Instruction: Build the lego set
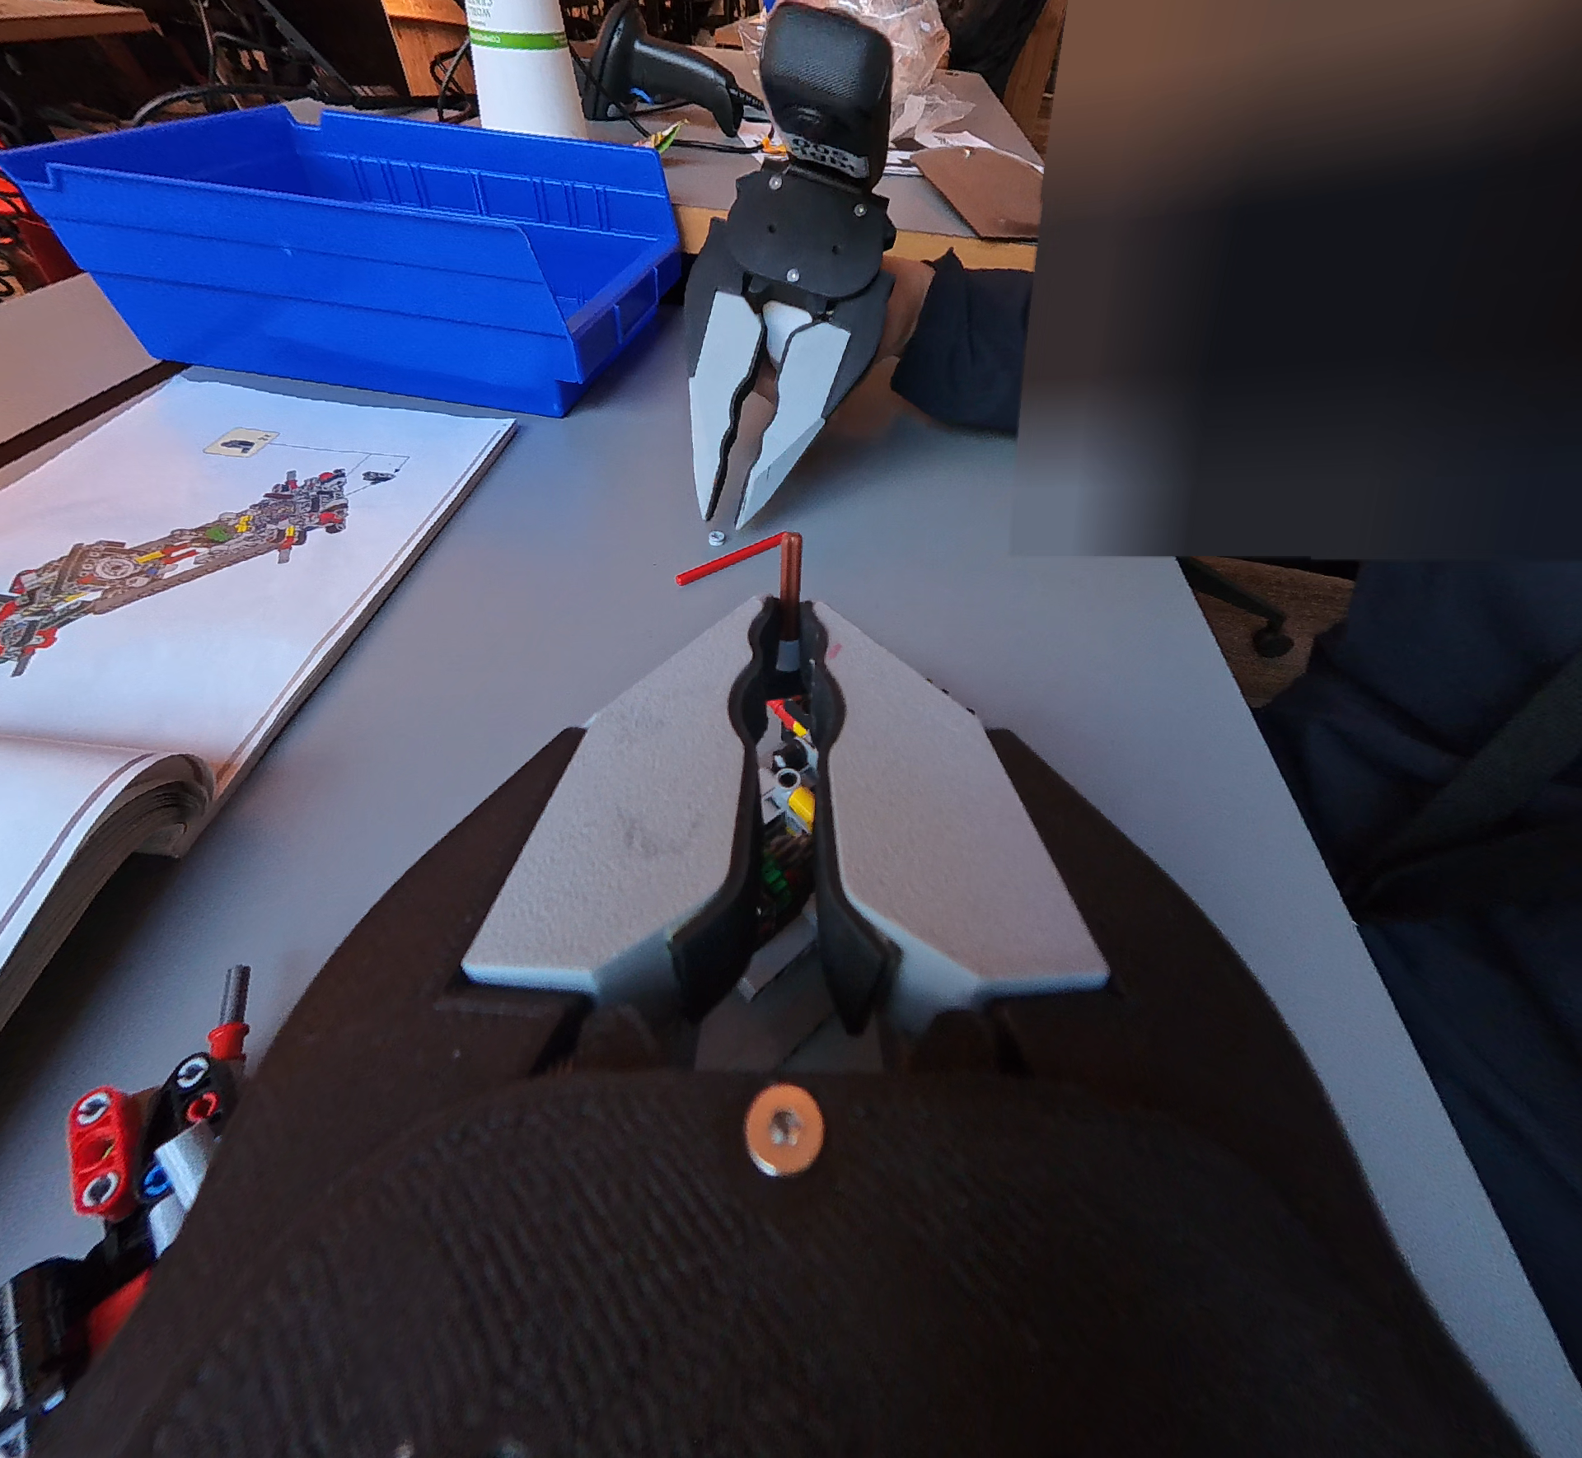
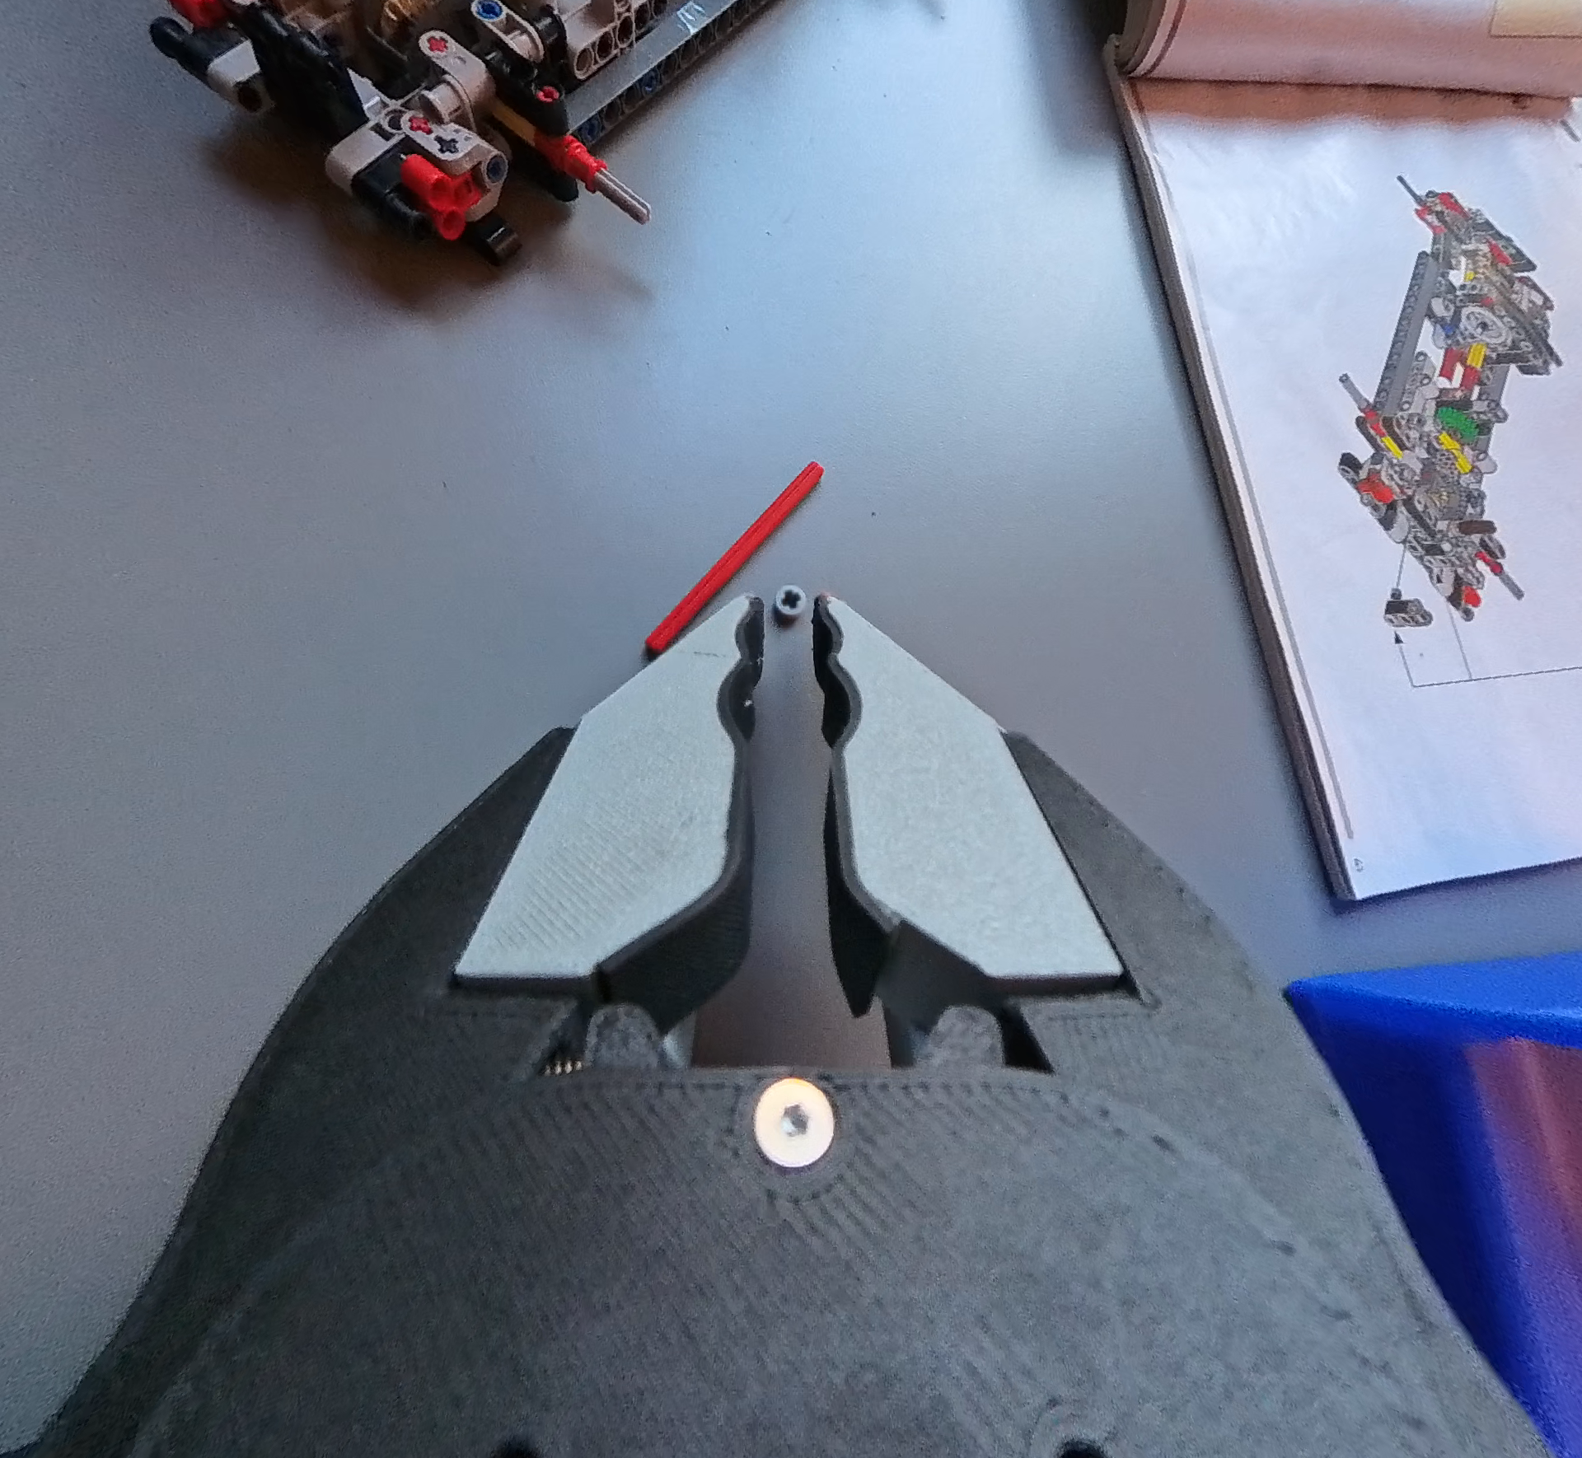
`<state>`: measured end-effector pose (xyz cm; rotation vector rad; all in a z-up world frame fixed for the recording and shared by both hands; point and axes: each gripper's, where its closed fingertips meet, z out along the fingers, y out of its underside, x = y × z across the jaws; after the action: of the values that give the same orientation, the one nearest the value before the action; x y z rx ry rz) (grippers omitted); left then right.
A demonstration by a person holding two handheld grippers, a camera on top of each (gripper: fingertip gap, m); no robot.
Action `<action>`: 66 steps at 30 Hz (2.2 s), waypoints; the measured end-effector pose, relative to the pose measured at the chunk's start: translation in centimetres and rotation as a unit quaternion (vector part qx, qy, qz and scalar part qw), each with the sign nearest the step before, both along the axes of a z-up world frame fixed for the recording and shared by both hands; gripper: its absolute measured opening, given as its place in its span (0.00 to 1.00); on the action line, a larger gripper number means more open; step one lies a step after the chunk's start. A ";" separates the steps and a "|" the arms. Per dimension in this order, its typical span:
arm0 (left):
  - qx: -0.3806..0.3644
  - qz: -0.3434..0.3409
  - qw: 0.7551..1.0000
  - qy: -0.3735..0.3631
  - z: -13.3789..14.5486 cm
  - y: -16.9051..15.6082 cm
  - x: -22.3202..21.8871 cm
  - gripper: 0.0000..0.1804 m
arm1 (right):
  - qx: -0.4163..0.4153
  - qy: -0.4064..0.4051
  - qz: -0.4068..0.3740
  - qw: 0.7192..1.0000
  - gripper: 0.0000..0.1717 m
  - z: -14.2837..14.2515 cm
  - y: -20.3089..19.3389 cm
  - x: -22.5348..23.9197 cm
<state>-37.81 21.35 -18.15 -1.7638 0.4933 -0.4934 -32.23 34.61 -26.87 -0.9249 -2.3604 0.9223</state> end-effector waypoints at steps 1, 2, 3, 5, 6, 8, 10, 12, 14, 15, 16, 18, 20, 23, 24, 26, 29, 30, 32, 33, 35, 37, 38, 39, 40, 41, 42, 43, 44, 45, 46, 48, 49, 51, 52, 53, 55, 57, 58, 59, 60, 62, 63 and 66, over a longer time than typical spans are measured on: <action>0.000 0.001 1.000 0.001 0.0 0.0 -0.1 0.01 | 0.000 0.000 0.002 1.000 0.05 0.0 0.1 0.0; 0.000 0.001 1.000 0.001 0.0 0.0 -0.1 0.01 | 0.000 -0.002 0.005 1.000 0.06 0.0 0.2 0.0; 0.001 0.002 1.000 0.002 0.0 0.0 -0.2 0.01 | -0.002 -0.005 0.011 1.000 0.07 0.0 0.1 0.0; -0.001 0.004 1.000 0.004 -0.2 0.1 -0.3 0.00 | -0.003 -0.008 0.023 1.000 0.07 -0.1 -0.1 0.0; -0.002 0.005 1.000 0.004 -0.2 0.1 -0.4 0.00 | 0.000 -0.011 0.030 0.999 0.07 -0.2 -0.2 0.0; -0.005 0.005 1.000 0.000 -0.3 0.2 -0.4 0.00 | 0.008 -0.016 0.042 0.999 0.07 -0.4 -0.3 -0.1; -0.006 0.003 1.000 -0.003 -0.3 0.3 -0.3 0.00 | 0.010 -0.019 0.052 0.998 0.07 -0.4 -0.4 -0.2; -0.007 0.000 1.000 -0.004 -0.4 0.3 -0.2 0.00 | 0.012 -0.023 0.057 0.998 0.07 -0.5 -0.3 -0.3; -0.008 -0.004 1.000 -0.005 -0.4 0.3 0.1 0.00 | 0.017 -0.027 0.061 0.998 0.07 -0.5 -0.1 -0.3; -0.009 -0.006 1.000 -0.004 -0.5 0.3 0.1 0.01 | 0.018 -0.028 0.063 0.997 0.07 -0.5 0.0 -0.3; -0.009 -0.008 1.000 -0.004 -0.5 0.2 0.2 0.01 | 0.018 -0.030 0.065 0.997 0.07 -0.6 0.0 -0.2; -0.010 -0.009 1.000 -0.006 -0.5 0.2 0.3 0.01 | 0.018 -0.033 0.068 0.997 0.07 -0.7 0.0 -0.2; -0.009 -0.009 1.000 -0.007 -0.5 0.2 0.3 0.01 | 0.018 -0.034 0.073 0.997 0.06 -0.7 0.0 -0.2; -0.011 -0.010 1.000 -0.007 -0.5 0.2 0.2 0.01 | 0.018 -0.038 0.084 0.996 0.06 -0.7 -0.2 -0.1; -0.011 -0.010 1.000 -0.008 -0.6 0.2 0.2 0.01 | 0.018 -0.040 0.087 0.995 0.05 -0.7 -0.2 0.0; -0.013 -0.011 1.000 -0.007 -0.7 0.2 0.3 0.01 | 0.021 -0.043 0.093 0.995 0.06 -0.7 -0.2 -0.1; -0.014 -0.010 1.000 -0.007 -0.8 0.2 0.2 0.01 | 0.030 -0.049 0.105 0.993 0.06 -0.7 -0.1 -0.3; -0.014 -0.011 1.000 -0.007 -0.8 0.2 0.2 0.01 | 0.032 -0.052 0.109 0.992 0.06 -0.7 -0.1 -0.4; -0.013 -0.011 1.000 -0.007 -0.7 0.2 0.2 0.00 | 0.034 -0.056 0.118 0.991 0.05 -0.8 -0.2 -0.5; -0.013 -0.010 1.000 -0.006 -0.7 0.2 0.2 0.00 | 0.035 -0.058 0.123 0.990 0.05 -0.8 -0.2 -0.5; -0.013 -0.011 1.000 -0.006 -0.7 0.2 0.2 0.00 | 0.036 -0.064 0.130 0.989 0.04 -0.8 -0.2 -0.5; -0.014 -0.012 1.000 -0.005 -0.8 0.2 0.3 0.01 | 0.036 -0.071 0.134 0.988 0.04 -0.8 -0.2 -0.5; -0.014 -0.013 1.000 -0.005 -0.8 0.2 0.3 0.01 | 0.036 -0.071 0.136 0.988 0.02 -0.8 -0.3 -0.5; -0.014 -0.014 1.000 -0.004 -0.8 0.2 0.3 0.01 | 0.034 -0.071 0.135 0.988 0.02 -0.8 -0.3 -0.5; -0.014 -0.014 1.000 -0.004 -0.8 0.2 0.4 0.01 | 0.030 -0.071 0.133 0.988 0.02 -0.8 -0.3 -0.5; -0.014 -0.015 1.000 -0.005 -0.8 0.2 0.4 0.01 | 0.026 -0.072 0.130 0.989 0.02 -0.8 -0.3 -0.6; -0.014 -0.015 1.000 -0.005 -0.8 0.2 0.4 0.01 | 0.023 -0.074 0.124 0.989 0.02 -0.8 -0.2 -0.6; -0.014 -0.015 1.000 -0.005 -0.7 0.2 0.4 0.01 | 0.019 -0.076 0.118 0.990 0.02 -0.8 -0.2 -0.6; -0.013 -0.015 1.000 -0.005 -0.7 0.2 0.5 0.00 | 0.016 -0.075 0.113 0.991 0.02 -0.8 -0.2 -0.7; -0.012 -0.014 1.000 -0.004 -0.7 0.2 0.5 0.01 | 0.014 -0.074 0.103 0.992 0.02 -0.8 -0.1 -0.8; -0.012 -0.013 1.000 -0.002 -0.7 0.2 0.5 0.01 | 0.009 -0.072 0.093 0.993 0.02 -0.7 -0.1 -0.9; -0.012 -0.009 1.000 0.003 -0.7 0.3 0.6 0.01 | -0.020 -0.055 0.075 0.995 0.02 0.3 -0.7 -1.3; -0.013 -0.007 1.000 0.006 -0.8 0.4 0.7 0.01 | -0.049 -0.039 0.071 0.995 0.02 1.3 -1.5 -1.7; -0.016 0.002 1.000 0.020 -1.1 0.7 0.8 0.00 | -0.108 -0.013 0.076 0.991 0.02 3.4 -3.8 -2.2; -0.016 0.008 0.999 0.033 -1.2 0.8 0.9 0.00 | -0.127 0.000 0.081 0.989 0.02 4.3 -4.9 -2.4; -0.015 0.011 0.999 0.046 -1.4 0.9 1.0 0.01 | -0.143 0.014 0.089 0.986 0.02 5.3 -6.2 -2.7; -0.014 0.017 0.998 0.066 -1.6 0.9 1.2 0.01 | -0.153 0.038 0.098 0.983 0.02 6.8 -8.4 -3.2; -0.008 0.018 0.996 0.082 -1.6 0.9 1.5 0.00 | -0.152 0.064 0.101 0.981 0.02 8.1 -10.3 -3.9; -0.005 0.016 0.996 0.089 -1.6 0.8 1.6 0.00 | -0.149 0.074 0.105 0.981 0.02 8.6 -11.1 -4.0; -0.002 0.015 0.996 0.093 -1.7 0.7 1.7 0.00 | -0.144 0.083 0.106 0.980 0.02 9.1 -11.8 -4.2; 0.001 0.014 0.995 0.097 -1.6 0.7 1.7 0.00 | -0.139 0.089 0.108 0.980 0.02 9.4 -12.5 -4.3; 0.008 0.015 0.995 0.098 -1.6 0.6 1.7 0.00 | -0.133 0.096 0.113 0.980 0.02 9.8 -13.6 -4.3; 0.011 0.016 0.995 0.098 -1.6 0.6 1.7 0.00 | -0.130 0.097 0.114 0.980 0.02 9.8 -13.9 -4.3; 0.014 0.011 0.995 0.094 -1.6 0.5 1.9 0.00 | -0.124 0.107 0.113 0.980 0.02 10.0 -14.3 -4.3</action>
<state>-35.94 21.86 -19.72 -1.7960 0.6082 -0.3048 -36.50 20.33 -16.87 -0.6148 -2.2287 1.3596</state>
